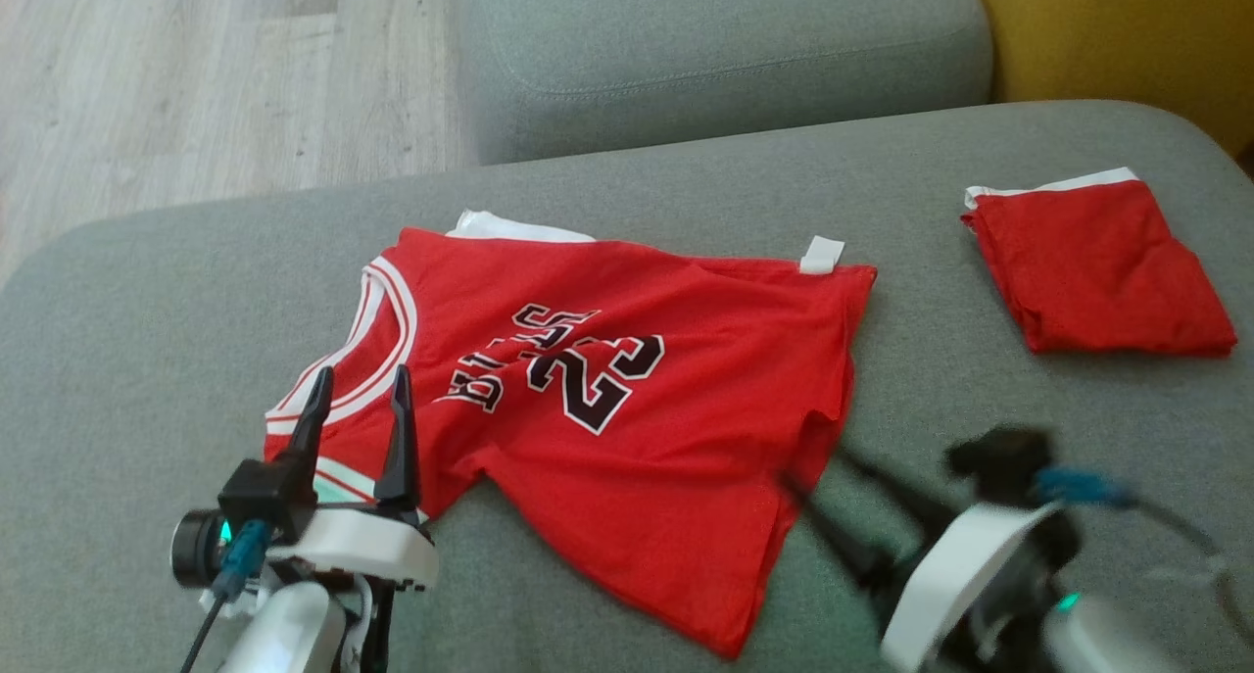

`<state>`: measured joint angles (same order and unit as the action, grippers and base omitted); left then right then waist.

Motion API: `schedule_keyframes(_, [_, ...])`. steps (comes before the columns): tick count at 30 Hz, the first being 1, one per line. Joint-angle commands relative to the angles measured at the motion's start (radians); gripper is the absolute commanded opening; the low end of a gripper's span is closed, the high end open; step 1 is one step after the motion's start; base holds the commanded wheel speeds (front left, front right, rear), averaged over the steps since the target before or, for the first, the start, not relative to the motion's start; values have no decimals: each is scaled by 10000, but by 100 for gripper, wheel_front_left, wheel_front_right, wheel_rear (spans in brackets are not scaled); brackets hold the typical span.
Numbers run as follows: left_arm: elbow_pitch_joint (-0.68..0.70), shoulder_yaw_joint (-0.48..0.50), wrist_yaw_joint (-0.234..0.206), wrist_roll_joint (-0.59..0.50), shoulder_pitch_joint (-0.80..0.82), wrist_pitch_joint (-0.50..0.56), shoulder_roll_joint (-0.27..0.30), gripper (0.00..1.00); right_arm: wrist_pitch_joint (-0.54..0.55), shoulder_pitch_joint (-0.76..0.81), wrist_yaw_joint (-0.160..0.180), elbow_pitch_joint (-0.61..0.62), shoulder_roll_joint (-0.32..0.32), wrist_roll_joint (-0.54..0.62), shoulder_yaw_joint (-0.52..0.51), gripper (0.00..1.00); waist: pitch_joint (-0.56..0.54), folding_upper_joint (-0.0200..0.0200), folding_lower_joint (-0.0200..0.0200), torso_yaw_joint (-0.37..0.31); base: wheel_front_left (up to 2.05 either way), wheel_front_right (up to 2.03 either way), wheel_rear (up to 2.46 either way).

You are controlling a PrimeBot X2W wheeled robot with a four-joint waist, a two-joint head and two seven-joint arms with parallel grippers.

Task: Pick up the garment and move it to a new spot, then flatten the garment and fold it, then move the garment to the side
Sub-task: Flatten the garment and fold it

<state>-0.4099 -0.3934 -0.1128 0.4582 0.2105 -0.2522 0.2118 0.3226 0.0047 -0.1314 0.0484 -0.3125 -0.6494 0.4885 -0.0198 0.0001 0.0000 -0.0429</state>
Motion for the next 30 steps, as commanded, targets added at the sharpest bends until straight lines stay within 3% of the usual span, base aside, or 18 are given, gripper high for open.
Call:
schedule_keyframes(1, [271,334,50,79,656,-85,179,100,-304,-648,7,402,14,251,-252,100,39,-1,0,29,0,0,0])
schedule_keyframes(11, [511,240,58,-1,867,-89,89,100,-2925,-1485,7,-576,1570,3700,-3286,100,585,-1,0,409,0,0,0])
schedule_keyframes(16, [574,205,61,-51,941,-91,-3,100,-3512,-1397,7,-1498,2339,4534,-4052,100,1026,-1,0,615,0,0,0])
schedule_keyframes(21, [612,219,77,-115,1143,-93,-19,100,-3587,-1895,7,-2112,2527,4957,-4732,100,1550,-1,0,793,0,0,0])
schedule_keyframes(30, [508,73,210,-261,1589,-94,-296,100,-2345,-3896,7,-4407,2615,5273,-6052,100,2332,-1,0,1186,0,0,0])
